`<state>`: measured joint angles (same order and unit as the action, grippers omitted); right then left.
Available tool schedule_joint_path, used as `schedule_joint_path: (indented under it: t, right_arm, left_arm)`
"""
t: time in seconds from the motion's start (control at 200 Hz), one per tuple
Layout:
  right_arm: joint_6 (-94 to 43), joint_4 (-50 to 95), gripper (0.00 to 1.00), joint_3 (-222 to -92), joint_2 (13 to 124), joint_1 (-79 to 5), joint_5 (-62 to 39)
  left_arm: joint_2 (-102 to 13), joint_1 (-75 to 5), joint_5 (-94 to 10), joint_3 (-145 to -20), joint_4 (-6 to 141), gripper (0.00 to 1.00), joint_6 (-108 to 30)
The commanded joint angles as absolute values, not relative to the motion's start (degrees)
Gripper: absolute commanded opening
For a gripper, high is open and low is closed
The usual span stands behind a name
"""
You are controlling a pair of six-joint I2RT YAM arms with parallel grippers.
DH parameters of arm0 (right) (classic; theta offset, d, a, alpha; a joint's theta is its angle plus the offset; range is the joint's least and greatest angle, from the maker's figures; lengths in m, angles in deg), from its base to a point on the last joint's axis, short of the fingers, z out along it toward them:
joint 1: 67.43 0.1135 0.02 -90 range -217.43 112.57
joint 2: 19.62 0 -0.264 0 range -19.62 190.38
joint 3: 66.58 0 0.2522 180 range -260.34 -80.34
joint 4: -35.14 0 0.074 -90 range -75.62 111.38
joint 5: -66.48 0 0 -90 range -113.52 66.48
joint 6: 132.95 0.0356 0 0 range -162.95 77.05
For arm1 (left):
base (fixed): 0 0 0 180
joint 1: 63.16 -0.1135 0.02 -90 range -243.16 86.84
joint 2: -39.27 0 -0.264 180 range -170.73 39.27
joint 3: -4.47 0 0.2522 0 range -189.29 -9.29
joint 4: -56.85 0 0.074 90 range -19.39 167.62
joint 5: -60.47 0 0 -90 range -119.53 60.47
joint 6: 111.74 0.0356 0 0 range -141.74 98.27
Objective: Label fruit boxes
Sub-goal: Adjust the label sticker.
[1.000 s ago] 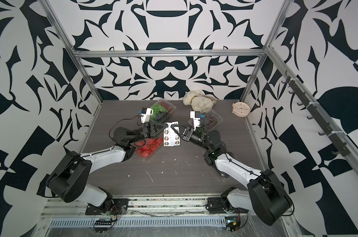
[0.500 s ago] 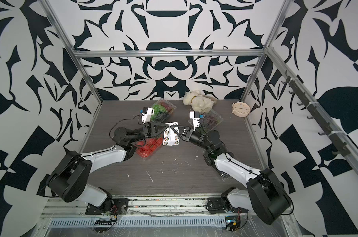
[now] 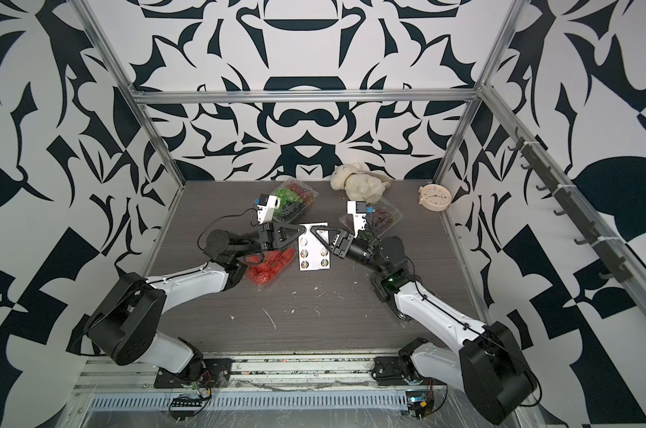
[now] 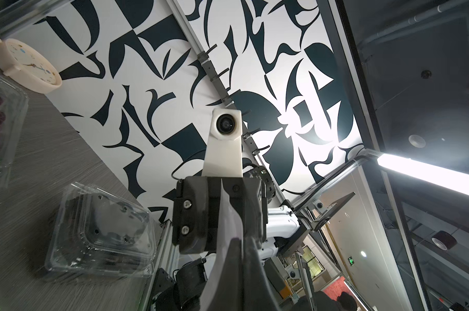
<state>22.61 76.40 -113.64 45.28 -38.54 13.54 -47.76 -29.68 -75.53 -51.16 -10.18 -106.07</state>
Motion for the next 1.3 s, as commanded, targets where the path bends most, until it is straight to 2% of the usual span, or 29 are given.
schedule_joint_path:
  t: [0.0,0.095,0.24,0.36,0.435,0.545,1.295]
  right_arm:
    - [21.6,77.3,0.39,-115.5,44.9,-38.8,14.6]
    - [22.7,78.8,0.38,-115.6,46.0,-38.8,14.7]
    - [23.7,80.1,0.31,-115.9,47.4,-38.9,14.9]
    - [24.8,81.5,0.19,-116.1,48.4,-38.8,15.2]
    - [25.2,82.0,0.06,-116.2,48.6,-38.9,15.4]
    - [25.7,82.9,0.00,-116.2,48.8,-38.8,16.0]
    - [23.9,81.4,0.00,-115.0,46.1,-38.8,16.0]
  left_arm:
    - [-48.2,-29.5,-76.9,-52.7,-12.0,0.00,-105.2]
    - [-48.3,-29.4,-77.2,-52.9,-12.0,0.00,-105.3]
    - [-48.0,-29.2,-77.5,-53.0,-11.9,0.00,-105.3]
    - [-47.9,-29.2,-77.6,-53.0,-11.9,0.00,-105.3]
    - [-48.1,-29.1,-77.8,-53.1,-11.9,0.00,-105.3]
    - [-48.7,-29.1,-78.0,-53.5,-11.9,0.00,-105.2]
    - [-50.2,-28.0,-78.2,-54.6,-11.9,0.00,-105.0]
